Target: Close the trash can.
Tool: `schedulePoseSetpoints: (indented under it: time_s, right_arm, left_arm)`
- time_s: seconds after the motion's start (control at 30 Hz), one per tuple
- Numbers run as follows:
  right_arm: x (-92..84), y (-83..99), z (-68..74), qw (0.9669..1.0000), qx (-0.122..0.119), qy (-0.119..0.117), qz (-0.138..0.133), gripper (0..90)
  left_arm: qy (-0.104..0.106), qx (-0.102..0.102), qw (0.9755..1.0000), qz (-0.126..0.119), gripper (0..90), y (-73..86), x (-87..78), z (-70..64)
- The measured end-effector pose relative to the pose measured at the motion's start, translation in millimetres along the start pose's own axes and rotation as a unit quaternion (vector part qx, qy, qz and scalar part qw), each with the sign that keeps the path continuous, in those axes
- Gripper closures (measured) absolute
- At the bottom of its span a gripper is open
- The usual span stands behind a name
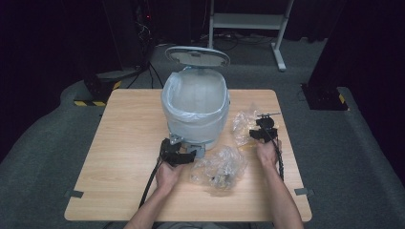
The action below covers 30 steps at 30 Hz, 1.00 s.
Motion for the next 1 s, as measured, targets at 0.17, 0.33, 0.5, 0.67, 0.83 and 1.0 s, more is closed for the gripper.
schedulePoseSetpoints:
  time_s: [0.17,0.33,0.5,0.67,0.83,1.0]
  right_arm:
    - [-0.1,0.3,-5.3,1.0,-0.006,-0.005,-0.004,79.8]
    - [-2.8,-1.2,-7.9,0.9998,-0.01,-0.007,-0.012,88.0]
    - [-3.2,-2.0,-9.9,0.9997,-0.013,-0.005,-0.018,89.9]
    - [-8.0,-4.9,-8.2,0.9993,-0.015,-0.009,-0.033,90.0]
    - [-15.5,-8.1,-7.4,0.9986,-0.017,-0.015,-0.048,90.0]
    - [-24.1,-10.7,-9.5,0.9977,-0.019,-0.016,-0.063,90.0]
  left_arm:
    - [0.0,0.0,1.0,0.0,13.1,0.0,0.0,0.0]
    - [0.0,0.0,1.0,0.0,13.1,0.0,0.0,-0.1]
    - [0.0,0.0,1.0,0.0,13.1,0.0,0.0,0.0]
    - [0.0,0.0,1.0,0.0,13.1,0.0,0.0,0.0]
    - [0.002,-0.001,1.0,0.0,13.1,0.0,0.2,-0.2]
    - [0.002,0.0,1.0,0.001,13.1,0.0,0.3,0.3]
Point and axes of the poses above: each handheld gripper's, and its own axes: x roughly forward along the jaws, y roughly out of its underside, z roughly to its left, the point moved 7 cm from there along x, roughly forward along the jaws, and after that the axes turned 2 degrees about -x, right-handed, at the moved point
